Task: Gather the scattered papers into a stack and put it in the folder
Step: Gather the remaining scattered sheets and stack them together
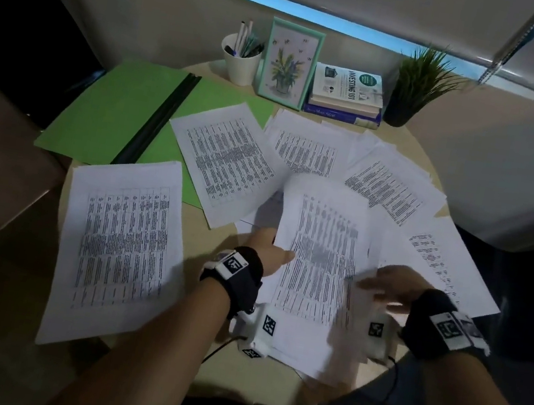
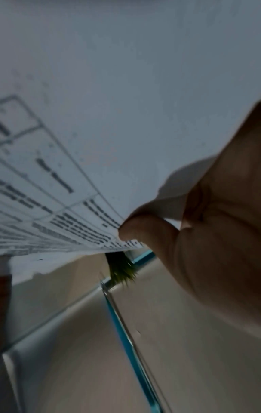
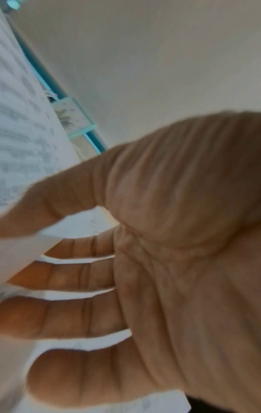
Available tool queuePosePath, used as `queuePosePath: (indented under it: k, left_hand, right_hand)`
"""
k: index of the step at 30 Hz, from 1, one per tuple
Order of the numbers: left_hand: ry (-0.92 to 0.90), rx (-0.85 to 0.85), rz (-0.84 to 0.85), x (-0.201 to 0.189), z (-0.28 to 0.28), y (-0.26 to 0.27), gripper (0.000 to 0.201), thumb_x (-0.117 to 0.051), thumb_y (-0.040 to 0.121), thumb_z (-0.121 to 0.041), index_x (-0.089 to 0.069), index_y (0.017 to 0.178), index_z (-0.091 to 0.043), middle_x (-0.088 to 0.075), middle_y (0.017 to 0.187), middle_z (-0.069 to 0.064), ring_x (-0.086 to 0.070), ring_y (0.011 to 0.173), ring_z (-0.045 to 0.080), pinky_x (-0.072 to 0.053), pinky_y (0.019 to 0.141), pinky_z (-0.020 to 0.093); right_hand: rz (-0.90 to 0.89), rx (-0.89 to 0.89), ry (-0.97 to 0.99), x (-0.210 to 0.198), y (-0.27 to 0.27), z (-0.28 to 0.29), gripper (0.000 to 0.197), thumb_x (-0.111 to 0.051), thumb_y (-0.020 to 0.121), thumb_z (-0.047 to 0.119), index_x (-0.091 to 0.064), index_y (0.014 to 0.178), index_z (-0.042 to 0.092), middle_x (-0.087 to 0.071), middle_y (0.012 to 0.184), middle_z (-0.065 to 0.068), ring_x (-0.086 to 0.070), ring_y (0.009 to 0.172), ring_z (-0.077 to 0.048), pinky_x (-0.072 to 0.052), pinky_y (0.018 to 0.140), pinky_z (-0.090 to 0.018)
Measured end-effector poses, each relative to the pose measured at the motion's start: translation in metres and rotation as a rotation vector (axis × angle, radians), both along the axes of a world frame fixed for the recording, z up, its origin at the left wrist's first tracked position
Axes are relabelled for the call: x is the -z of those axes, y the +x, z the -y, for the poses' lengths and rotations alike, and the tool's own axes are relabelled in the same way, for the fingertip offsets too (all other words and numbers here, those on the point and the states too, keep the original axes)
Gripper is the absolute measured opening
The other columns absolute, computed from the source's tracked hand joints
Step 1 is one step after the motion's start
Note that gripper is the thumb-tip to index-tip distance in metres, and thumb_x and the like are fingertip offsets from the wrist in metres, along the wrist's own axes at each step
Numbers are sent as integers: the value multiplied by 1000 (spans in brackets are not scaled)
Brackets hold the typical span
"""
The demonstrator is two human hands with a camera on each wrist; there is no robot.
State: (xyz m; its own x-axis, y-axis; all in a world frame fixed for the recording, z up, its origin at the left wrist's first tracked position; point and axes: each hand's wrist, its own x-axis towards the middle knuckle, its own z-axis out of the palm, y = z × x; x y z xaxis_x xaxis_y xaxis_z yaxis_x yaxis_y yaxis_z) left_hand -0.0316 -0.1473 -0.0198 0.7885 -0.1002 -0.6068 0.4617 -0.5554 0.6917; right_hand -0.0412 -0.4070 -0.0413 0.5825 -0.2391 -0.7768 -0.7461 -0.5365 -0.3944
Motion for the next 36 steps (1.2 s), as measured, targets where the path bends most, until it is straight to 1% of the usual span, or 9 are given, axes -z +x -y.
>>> queuePosePath:
  k: [5,9,12,15,19,24,27,31,36]
  left_hand:
    - [-257,-17,156,-29,-40,19,47,-65,91,-21,-50,134,-11,-53,133,-8,-48,122,12,-33,107,34]
    - [-364,-188,300,-49,-85,34,39,-63,91,-7,-56,129,-7,-62,125,0,-59,116,16,-45,101,30]
    - [-323,-293,354,-48,-119,39,37,-60,92,-4,-55,128,-5,-62,122,1,-60,110,14,-48,94,21]
    - [-220,-483,310,-25,-143,39,31,-62,92,-9,-56,122,-4,-63,117,9,-59,107,22,-45,95,33]
    - [-27,-691,171,11,-168,33,45,-63,91,-9,-49,133,0,-57,129,13,-55,116,31,-43,96,35]
    - [187,-605,105,40,-180,25,50,-65,88,-4,-44,130,11,-54,129,25,-52,120,38,-41,93,34]
    - [194,-604,68,44,-184,18,49,-64,89,-5,-45,132,9,-54,130,23,-53,119,37,-40,96,35]
    - [158,-572,35,44,-196,15,50,-64,90,-8,-45,134,7,-52,135,21,-51,121,35,-40,95,34]
    - [73,-537,-52,38,-204,15,46,-60,91,0,-46,135,1,-53,132,7,-51,122,31,-39,88,27]
  right_hand:
    - [251,291,134,-21,36,16,21,-54,93,5,-61,113,10,-63,85,-7,-60,81,-20,-51,87,-39]
    - [368,327,212,-31,69,-1,12,-46,100,12,-58,98,14,-62,98,-10,-59,74,-19,-46,71,-32]
    - [410,237,146,-21,103,-32,8,-60,92,12,-65,86,13,-68,90,-12,-63,80,-26,-45,63,-27]
    - [453,37,-18,-4,135,-73,20,-70,81,11,-69,102,9,-68,96,-13,-63,82,-27,-52,72,-32]
    - [479,-98,-94,4,156,-146,45,-67,85,36,-53,123,15,-63,121,-10,-61,97,-26,-48,81,-30]
    - [385,-220,-174,26,158,-189,74,-71,77,40,-35,135,10,-57,120,-12,-61,105,-35,-54,87,-43]
    - [325,-273,-245,42,154,-190,56,-65,86,18,-37,133,6,-60,117,-13,-61,106,-33,-53,85,-38]
    - [367,-177,-214,41,157,-182,24,-52,94,15,-62,116,10,-67,104,-10,-65,90,-27,-54,81,-35]
    - [435,81,-104,12,159,-146,35,-60,87,1,-61,121,9,-67,114,-16,-68,96,-32,-57,86,-44]
